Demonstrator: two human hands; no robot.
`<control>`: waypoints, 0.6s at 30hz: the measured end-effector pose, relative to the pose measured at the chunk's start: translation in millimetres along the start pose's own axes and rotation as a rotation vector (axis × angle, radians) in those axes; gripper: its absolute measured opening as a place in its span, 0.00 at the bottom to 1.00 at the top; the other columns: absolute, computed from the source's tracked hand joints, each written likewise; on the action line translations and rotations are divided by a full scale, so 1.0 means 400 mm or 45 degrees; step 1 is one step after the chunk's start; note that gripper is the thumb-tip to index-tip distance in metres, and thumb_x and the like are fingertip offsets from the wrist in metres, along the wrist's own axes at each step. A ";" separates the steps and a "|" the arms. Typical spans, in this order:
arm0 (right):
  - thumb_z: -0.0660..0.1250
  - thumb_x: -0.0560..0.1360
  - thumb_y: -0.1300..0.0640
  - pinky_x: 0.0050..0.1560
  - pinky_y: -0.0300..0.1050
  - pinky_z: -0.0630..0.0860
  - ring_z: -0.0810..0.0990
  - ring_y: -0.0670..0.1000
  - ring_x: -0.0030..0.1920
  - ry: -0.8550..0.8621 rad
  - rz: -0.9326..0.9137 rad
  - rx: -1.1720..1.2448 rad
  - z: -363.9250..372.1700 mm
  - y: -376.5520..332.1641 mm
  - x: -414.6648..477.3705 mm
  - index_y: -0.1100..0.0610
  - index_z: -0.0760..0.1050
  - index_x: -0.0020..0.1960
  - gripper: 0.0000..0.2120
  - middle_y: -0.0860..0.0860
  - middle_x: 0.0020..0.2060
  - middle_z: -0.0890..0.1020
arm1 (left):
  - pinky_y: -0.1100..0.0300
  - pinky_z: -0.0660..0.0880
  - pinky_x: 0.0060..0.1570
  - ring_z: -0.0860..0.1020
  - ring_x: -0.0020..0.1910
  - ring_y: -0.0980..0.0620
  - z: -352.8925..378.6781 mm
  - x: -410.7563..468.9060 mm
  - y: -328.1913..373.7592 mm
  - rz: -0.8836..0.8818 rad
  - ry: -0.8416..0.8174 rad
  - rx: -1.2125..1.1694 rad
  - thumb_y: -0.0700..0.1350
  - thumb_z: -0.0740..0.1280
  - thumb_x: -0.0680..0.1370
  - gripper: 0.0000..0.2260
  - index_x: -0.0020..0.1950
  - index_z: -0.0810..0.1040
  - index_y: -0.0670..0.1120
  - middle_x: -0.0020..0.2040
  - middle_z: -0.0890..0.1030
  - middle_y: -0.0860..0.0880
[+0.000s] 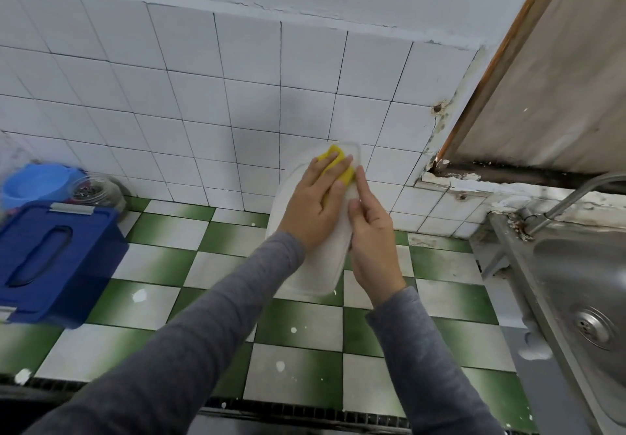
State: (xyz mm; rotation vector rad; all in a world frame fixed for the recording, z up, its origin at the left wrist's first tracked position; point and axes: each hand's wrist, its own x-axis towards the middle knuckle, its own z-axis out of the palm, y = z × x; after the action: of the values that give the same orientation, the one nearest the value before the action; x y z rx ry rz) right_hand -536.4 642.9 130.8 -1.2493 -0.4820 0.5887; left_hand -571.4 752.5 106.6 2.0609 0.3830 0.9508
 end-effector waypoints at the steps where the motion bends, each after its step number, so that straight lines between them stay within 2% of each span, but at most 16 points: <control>1: 0.57 0.84 0.62 0.68 0.54 0.75 0.78 0.49 0.66 -0.004 0.019 -0.017 -0.002 0.000 -0.003 0.38 0.72 0.69 0.23 0.45 0.67 0.78 | 0.61 0.56 0.77 0.61 0.76 0.61 -0.010 0.009 -0.003 -0.089 0.017 -0.050 0.48 0.57 0.85 0.17 0.73 0.72 0.53 0.76 0.67 0.55; 3: 0.57 0.84 0.64 0.64 0.52 0.77 0.80 0.50 0.62 -0.005 0.053 0.010 -0.008 -0.003 -0.005 0.39 0.73 0.66 0.22 0.44 0.63 0.81 | 0.59 0.59 0.75 0.65 0.72 0.61 -0.037 0.022 -0.015 -0.253 0.054 -0.104 0.50 0.57 0.85 0.16 0.73 0.72 0.56 0.74 0.70 0.57; 7: 0.57 0.84 0.66 0.71 0.55 0.72 0.77 0.50 0.68 0.016 0.080 0.164 -0.012 -0.017 -0.012 0.44 0.76 0.65 0.20 0.49 0.68 0.78 | 0.64 0.60 0.70 0.67 0.67 0.64 -0.075 0.021 -0.065 -0.456 0.112 -0.166 0.53 0.56 0.85 0.17 0.74 0.70 0.60 0.68 0.70 0.63; 9: 0.57 0.83 0.67 0.72 0.54 0.70 0.76 0.51 0.69 0.064 0.069 0.246 -0.011 -0.020 -0.013 0.47 0.77 0.64 0.20 0.51 0.68 0.77 | 0.63 0.60 0.72 0.66 0.68 0.64 -0.086 0.008 -0.090 -0.493 0.148 -0.178 0.52 0.55 0.86 0.17 0.75 0.68 0.59 0.69 0.69 0.63; 12: 0.58 0.83 0.68 0.69 0.50 0.74 0.78 0.50 0.66 0.170 0.014 0.343 -0.012 -0.033 -0.007 0.49 0.79 0.63 0.19 0.51 0.67 0.79 | 0.57 0.58 0.76 0.64 0.71 0.62 -0.097 -0.019 -0.129 -0.547 0.169 -0.165 0.52 0.55 0.86 0.18 0.76 0.66 0.59 0.72 0.67 0.62; 15: 0.58 0.83 0.67 0.58 0.40 0.79 0.82 0.45 0.57 0.265 -0.020 0.454 -0.020 -0.044 0.009 0.53 0.76 0.68 0.19 0.47 0.62 0.81 | 0.51 0.57 0.78 0.62 0.75 0.60 -0.081 -0.053 -0.151 -0.451 0.147 -0.155 0.50 0.55 0.86 0.18 0.76 0.65 0.59 0.77 0.64 0.59; 18: 0.59 0.83 0.67 0.54 0.40 0.81 0.83 0.43 0.50 0.383 -0.015 0.538 -0.024 -0.048 0.028 0.56 0.74 0.71 0.19 0.43 0.55 0.84 | 0.49 0.56 0.78 0.59 0.78 0.57 -0.063 -0.073 -0.141 -0.219 0.063 -0.085 0.53 0.55 0.85 0.18 0.76 0.64 0.58 0.79 0.61 0.54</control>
State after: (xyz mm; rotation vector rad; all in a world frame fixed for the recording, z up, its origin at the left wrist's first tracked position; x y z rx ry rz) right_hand -519.2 639.3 147.1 -0.9082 -0.1028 0.4526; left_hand -606.2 785.3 57.6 1.9134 0.5385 0.8998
